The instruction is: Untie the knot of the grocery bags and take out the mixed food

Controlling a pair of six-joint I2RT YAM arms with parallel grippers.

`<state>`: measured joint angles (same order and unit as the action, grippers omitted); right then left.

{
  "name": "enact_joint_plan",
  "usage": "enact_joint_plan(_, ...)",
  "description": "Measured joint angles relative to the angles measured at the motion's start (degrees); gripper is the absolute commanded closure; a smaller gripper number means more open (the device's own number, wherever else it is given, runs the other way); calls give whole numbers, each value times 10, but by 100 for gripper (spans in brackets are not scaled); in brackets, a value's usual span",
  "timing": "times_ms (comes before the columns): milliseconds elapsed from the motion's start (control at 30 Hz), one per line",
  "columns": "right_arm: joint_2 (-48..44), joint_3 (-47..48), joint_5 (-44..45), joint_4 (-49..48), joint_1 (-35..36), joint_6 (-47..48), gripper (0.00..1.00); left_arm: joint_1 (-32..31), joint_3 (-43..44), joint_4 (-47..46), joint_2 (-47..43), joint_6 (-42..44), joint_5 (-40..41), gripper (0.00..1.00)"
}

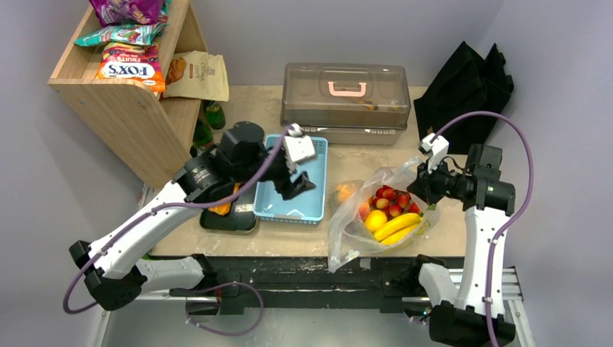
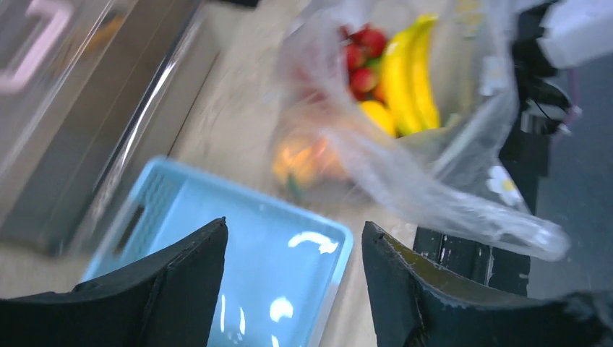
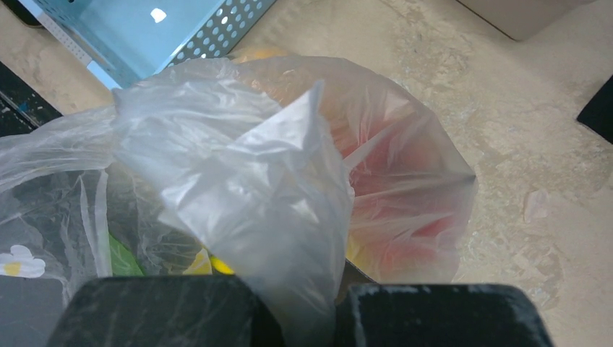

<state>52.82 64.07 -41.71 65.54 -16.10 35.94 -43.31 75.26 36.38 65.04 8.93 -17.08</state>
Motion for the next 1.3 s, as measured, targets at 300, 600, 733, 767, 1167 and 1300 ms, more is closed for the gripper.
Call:
enact_joint_plan(300, -18, -8, 14, 26, 0, 50, 100, -244, 103, -16, 184, 193, -35, 65)
enact_joint_plan(600, -14, -8, 22, 42, 0, 66, 100, -269, 186, -44, 377, 254, 26, 79)
enact_joint_plan(733, -15, -8, 27, 43, 0, 67, 100, -264, 167, -47, 392, 284, 65, 82)
enact_joint_plan(767, -14, -8, 29, 43, 0, 68, 100, -261, 151, -51, 389, 289, 72, 82)
enact_joint_plan(1167, -15, -8, 32, 43, 0, 70, 100, -176, 5, -13, 338, 342, 122, 58)
enact_joint_plan(1300, -15, -8, 31, 43, 0, 72, 100, -183, 16, 9, 301, 331, 93, 46)
